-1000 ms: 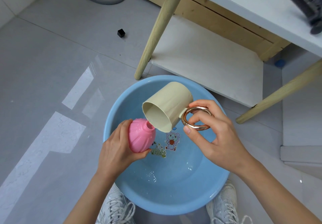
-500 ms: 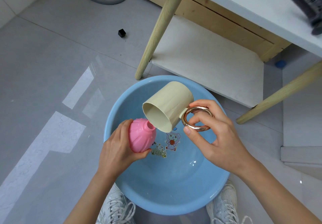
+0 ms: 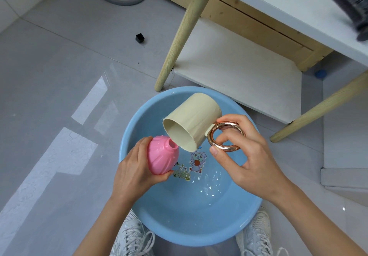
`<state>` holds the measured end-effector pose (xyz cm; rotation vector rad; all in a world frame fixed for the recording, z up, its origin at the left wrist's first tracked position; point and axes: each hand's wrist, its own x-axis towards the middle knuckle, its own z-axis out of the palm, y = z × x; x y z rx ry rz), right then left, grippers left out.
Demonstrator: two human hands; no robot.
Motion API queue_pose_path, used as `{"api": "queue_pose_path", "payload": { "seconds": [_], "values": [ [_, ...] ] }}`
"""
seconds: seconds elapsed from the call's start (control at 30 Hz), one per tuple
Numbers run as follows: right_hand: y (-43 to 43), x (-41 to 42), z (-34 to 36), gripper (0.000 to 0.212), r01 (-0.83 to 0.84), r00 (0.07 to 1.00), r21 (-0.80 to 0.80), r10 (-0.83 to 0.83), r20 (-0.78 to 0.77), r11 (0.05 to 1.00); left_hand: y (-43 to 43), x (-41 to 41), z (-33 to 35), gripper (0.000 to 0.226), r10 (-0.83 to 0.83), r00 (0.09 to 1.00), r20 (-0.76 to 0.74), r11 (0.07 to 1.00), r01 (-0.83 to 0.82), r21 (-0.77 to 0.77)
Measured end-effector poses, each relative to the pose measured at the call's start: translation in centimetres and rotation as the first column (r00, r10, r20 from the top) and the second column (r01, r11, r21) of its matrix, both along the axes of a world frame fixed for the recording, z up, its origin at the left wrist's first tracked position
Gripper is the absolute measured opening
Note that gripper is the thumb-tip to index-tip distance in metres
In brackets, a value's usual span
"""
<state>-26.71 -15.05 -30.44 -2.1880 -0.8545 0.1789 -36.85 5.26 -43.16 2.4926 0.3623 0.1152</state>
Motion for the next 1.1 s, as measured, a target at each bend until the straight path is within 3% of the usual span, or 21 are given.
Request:
{"api": "queue_pose_path", "payload": {
  "seconds": [1.1],
  "values": [
    [0.29, -0.24, 0.33, 0.020, -0.027, 0.996, -0.062, 0.032, 0.082, 0.998, 0.01, -0.07, 0.03, 0.098, 0.004, 1.000, 0.011, 1.000, -0.004, -0.002]
  ]
}}
